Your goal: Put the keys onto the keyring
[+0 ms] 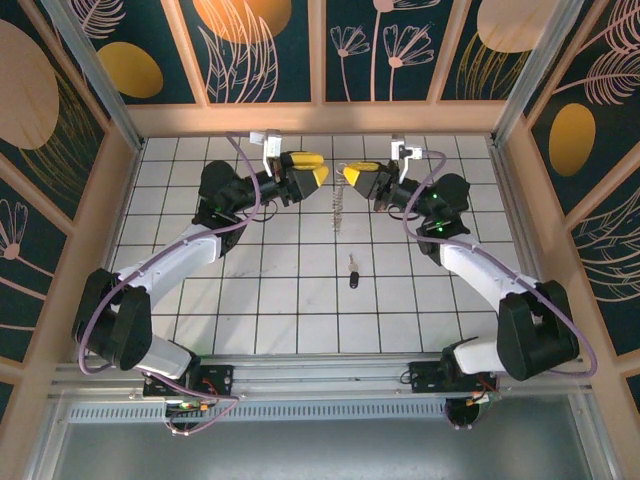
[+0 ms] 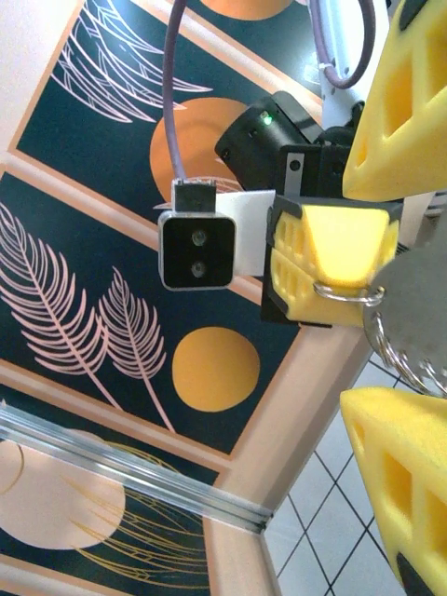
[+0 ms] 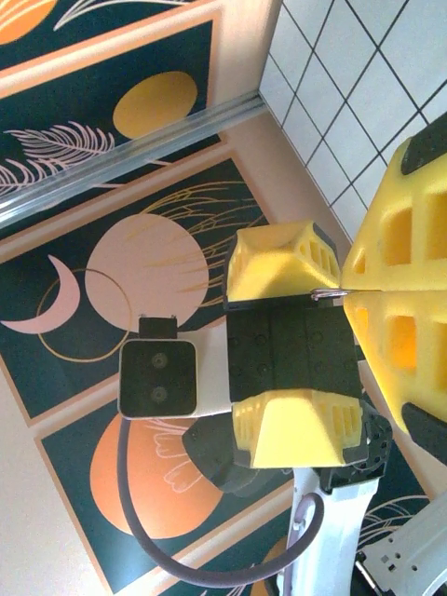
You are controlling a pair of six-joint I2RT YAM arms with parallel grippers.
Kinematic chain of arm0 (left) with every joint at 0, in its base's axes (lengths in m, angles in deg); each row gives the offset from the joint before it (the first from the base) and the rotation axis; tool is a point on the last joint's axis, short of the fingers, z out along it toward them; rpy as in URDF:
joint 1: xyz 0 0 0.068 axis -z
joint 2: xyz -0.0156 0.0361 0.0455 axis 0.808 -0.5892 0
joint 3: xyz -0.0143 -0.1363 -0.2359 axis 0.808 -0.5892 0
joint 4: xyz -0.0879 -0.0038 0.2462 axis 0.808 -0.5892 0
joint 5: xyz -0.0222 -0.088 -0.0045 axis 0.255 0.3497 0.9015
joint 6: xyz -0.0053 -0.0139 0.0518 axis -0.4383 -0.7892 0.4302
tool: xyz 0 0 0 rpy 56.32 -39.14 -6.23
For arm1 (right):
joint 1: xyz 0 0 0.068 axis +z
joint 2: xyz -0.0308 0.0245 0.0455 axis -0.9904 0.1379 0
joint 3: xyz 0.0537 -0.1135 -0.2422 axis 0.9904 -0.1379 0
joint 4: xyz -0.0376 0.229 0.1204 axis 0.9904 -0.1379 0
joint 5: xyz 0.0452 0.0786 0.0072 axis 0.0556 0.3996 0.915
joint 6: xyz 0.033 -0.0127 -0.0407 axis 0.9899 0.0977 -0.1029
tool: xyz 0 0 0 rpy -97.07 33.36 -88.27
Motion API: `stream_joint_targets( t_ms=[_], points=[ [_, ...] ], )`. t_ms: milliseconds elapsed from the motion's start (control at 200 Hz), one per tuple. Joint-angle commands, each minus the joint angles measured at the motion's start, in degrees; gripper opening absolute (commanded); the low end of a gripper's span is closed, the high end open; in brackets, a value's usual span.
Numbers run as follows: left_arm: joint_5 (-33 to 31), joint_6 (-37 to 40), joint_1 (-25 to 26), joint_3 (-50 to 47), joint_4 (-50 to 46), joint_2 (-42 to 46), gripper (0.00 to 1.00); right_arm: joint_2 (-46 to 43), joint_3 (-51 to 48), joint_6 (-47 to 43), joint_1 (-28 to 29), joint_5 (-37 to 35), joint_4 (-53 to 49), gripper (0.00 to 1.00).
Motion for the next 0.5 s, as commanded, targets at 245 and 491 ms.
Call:
stream_joint_targets(
  t_ms=[245, 491],
  points=[
    [1.6, -3.3, 0.2, -1.6, 7.0, -1.0, 0.52, 1.9, 3.5, 3.1, 1.4, 0.2, 6.8, 0.00],
    [1.9, -4.8, 0.4, -0.9, 8.4, -2.4, 0.49, 2.6, 4.1, 3.4, 1.9, 0.3, 7.0, 0.00]
  ],
)
